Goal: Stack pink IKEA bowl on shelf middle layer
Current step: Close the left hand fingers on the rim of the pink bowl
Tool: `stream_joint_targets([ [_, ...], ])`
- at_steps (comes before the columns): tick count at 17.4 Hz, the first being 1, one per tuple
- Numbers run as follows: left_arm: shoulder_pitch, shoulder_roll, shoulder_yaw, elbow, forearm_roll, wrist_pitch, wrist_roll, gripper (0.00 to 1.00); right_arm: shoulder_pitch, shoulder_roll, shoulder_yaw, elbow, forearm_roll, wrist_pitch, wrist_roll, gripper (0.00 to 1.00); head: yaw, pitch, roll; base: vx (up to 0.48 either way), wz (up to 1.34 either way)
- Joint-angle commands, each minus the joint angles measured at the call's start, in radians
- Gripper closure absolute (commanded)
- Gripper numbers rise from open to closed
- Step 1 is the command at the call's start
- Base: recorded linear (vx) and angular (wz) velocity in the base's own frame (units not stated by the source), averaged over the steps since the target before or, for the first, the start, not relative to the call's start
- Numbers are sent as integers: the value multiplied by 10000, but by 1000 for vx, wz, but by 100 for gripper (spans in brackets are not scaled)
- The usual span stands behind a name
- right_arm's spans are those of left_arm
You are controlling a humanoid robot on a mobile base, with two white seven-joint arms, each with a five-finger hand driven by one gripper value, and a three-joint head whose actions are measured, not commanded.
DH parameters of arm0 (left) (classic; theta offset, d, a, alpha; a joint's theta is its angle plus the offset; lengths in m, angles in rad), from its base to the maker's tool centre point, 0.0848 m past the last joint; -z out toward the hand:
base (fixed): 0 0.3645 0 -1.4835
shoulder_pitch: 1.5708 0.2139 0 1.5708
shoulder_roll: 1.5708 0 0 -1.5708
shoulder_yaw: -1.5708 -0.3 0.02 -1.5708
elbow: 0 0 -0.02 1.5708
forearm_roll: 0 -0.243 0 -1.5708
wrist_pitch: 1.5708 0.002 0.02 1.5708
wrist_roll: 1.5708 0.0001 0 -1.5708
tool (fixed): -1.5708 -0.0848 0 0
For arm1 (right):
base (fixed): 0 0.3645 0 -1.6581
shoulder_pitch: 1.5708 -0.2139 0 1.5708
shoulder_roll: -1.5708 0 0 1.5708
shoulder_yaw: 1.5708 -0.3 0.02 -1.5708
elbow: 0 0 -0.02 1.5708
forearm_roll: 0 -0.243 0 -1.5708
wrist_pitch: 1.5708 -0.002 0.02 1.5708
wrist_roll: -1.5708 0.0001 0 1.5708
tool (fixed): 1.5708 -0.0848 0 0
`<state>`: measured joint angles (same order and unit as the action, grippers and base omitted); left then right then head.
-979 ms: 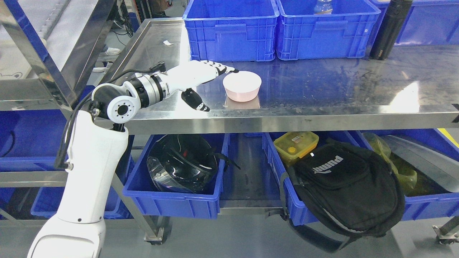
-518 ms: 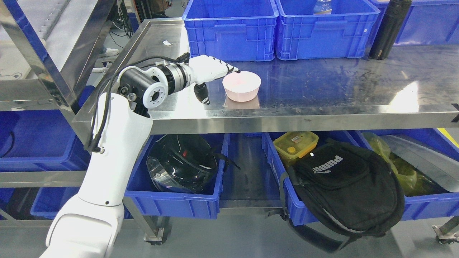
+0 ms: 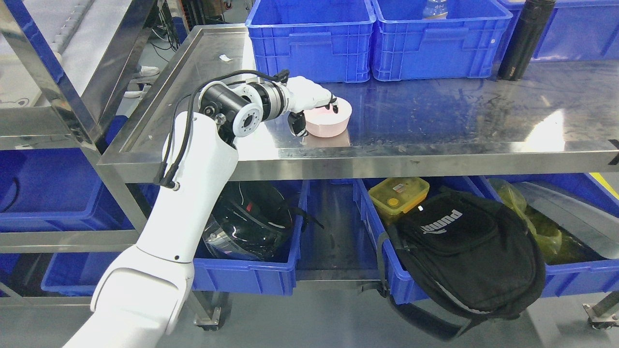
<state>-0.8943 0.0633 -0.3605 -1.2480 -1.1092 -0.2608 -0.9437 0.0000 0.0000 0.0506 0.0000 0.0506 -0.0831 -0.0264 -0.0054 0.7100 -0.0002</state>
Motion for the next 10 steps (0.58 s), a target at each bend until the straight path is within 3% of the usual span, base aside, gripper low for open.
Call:
stream_joint_targets([
  [1,-291,-458,-276,1297,-183,-15,201,36,215,-175,0,-175,0,3,3,0,0,0,0,0,0],
  [10,-860,-458,-31,1834,-597,1,263,36,215,-175,0,-175,0,3,3,0,0,0,0,0,0],
])
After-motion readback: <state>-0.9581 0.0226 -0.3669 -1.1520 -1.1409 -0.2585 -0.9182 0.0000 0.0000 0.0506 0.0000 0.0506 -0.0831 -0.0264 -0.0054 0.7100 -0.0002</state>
